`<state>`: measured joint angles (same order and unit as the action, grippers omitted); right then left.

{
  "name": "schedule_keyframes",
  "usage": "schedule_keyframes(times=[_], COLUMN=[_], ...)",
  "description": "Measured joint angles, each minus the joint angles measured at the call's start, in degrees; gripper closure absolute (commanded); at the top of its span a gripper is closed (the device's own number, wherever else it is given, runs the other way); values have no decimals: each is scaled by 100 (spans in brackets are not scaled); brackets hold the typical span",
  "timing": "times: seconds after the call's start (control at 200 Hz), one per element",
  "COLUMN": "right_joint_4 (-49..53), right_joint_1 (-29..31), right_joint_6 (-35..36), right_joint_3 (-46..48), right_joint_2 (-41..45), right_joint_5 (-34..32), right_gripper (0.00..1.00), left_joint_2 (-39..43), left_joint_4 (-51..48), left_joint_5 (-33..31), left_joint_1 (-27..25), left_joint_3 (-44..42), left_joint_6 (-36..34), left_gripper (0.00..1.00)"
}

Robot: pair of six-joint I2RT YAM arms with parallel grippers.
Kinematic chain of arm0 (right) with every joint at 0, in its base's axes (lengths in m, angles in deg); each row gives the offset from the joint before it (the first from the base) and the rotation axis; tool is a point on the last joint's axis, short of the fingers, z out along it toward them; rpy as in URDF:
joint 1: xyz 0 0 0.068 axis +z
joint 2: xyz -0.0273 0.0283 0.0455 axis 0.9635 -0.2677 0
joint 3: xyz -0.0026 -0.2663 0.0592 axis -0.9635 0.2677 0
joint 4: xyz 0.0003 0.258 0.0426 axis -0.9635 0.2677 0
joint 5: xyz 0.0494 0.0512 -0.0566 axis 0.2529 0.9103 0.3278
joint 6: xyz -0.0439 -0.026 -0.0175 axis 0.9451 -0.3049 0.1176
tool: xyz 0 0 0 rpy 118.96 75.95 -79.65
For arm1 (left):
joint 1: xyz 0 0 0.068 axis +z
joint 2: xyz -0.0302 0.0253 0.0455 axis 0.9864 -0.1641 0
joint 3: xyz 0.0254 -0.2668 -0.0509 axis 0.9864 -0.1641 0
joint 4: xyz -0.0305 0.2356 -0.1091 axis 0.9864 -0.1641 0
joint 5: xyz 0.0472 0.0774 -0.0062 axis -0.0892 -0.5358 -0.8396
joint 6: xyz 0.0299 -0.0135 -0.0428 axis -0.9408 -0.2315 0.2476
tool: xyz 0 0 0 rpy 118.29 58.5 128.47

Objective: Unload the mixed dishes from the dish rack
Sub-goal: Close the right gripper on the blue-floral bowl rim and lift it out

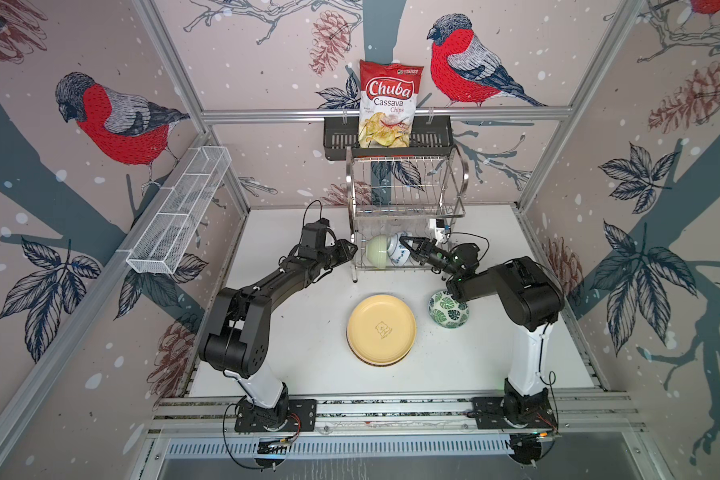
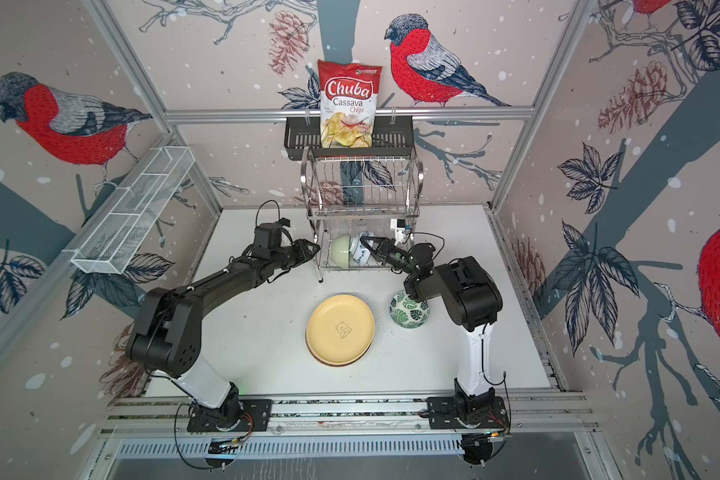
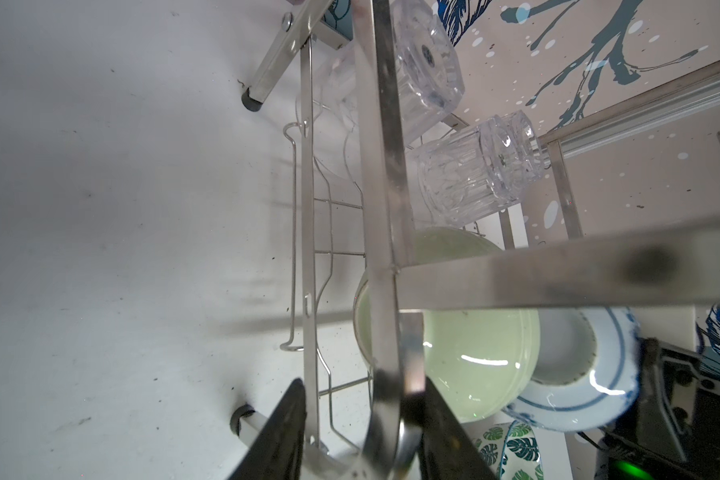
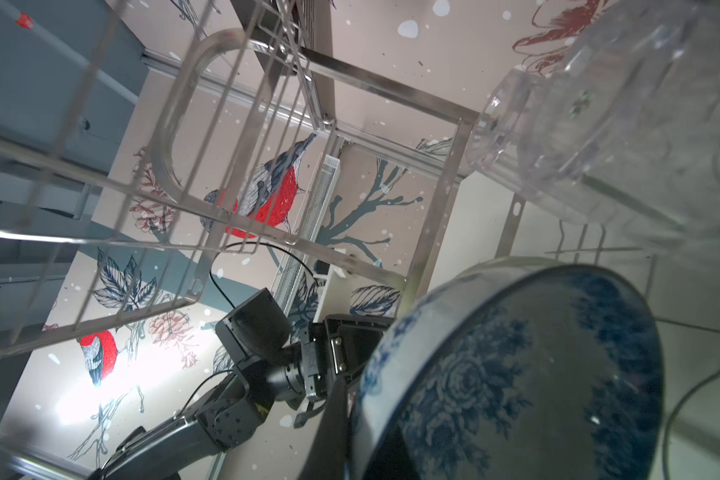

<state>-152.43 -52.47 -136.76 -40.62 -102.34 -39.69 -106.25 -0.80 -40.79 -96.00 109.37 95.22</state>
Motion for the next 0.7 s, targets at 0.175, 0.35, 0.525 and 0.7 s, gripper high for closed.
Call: schedule_keyframes(times=[0.175, 0.35, 0.525, 0.7], right_joint_4=[-92, -66, 282, 1056], right_joint_1=[-50, -28, 13, 166], right_joint_6=[15, 68, 280, 752], right_joint_3=[413, 953, 1421, 1709], right_joint_2=[575, 1211, 1845, 2566], right_joint_5=[-90, -116, -127, -162], right_gripper=[100, 100, 100, 100], left_joint_2=[0, 55, 120, 190], left_joint_4=[-28, -94, -203, -280], left_joint_5=[-37, -201, -363, -457], left_joint_1=[20, 50, 59, 59], left_joint_3=[17, 17, 13, -2], left_joint_6=[-98, -155, -245, -245], left_gripper=[57, 56, 56, 55])
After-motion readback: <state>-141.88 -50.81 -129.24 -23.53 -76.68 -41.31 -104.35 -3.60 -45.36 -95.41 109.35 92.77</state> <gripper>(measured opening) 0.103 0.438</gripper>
